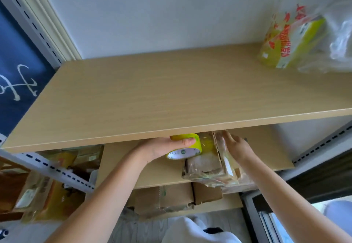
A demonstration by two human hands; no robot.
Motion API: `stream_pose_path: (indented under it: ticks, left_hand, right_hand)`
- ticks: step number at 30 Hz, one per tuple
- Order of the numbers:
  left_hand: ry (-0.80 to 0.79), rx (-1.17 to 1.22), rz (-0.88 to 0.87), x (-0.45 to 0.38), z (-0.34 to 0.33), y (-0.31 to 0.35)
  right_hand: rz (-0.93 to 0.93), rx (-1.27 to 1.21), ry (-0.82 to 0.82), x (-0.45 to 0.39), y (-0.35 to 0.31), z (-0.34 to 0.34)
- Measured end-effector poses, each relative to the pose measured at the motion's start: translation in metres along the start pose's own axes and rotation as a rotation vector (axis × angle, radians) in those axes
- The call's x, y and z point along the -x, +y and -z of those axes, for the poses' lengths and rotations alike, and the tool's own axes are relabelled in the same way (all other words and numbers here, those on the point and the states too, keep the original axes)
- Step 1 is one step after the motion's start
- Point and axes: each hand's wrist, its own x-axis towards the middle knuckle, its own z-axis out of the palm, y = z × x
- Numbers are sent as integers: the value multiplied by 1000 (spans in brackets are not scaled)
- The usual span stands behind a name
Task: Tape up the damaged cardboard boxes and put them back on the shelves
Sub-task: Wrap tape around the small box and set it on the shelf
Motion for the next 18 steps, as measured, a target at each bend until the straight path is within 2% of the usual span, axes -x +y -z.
stream_pose_path:
  ticks: [1,3,6,8,10,13,15,17,18]
  left_hand:
    - [-31,-29,7,-5,-8,9]
    - [-109,-27,-42,-9,-24,32]
    - [3,152,-243,-21,-41,44]
    - [68,226,-306,-22,-45,44]
    - [49,153,-293,-23,-37,41]
    - [-52,60,-51,-25,-17,33]
    - [11,-126,50,-35,-15,21]
    - [139,-364,-45,-51,-31,7]
    - [162,-364,-129,-60,-44,3]
  right_hand:
    - [-13,-51,-18,7,-8,2]
    - [35,10,-14,19,-19,4]
    - [50,111,144,24,-17,16]
    - [7,192,215,23,-8,29]
    - [2,266,225,21,6,41]
    - [27,293,219,11,21,58]
    - [60,274,204,7,25,66]
    - [75,276,228,9,25,68]
    - [86,280,263,11,25,67]
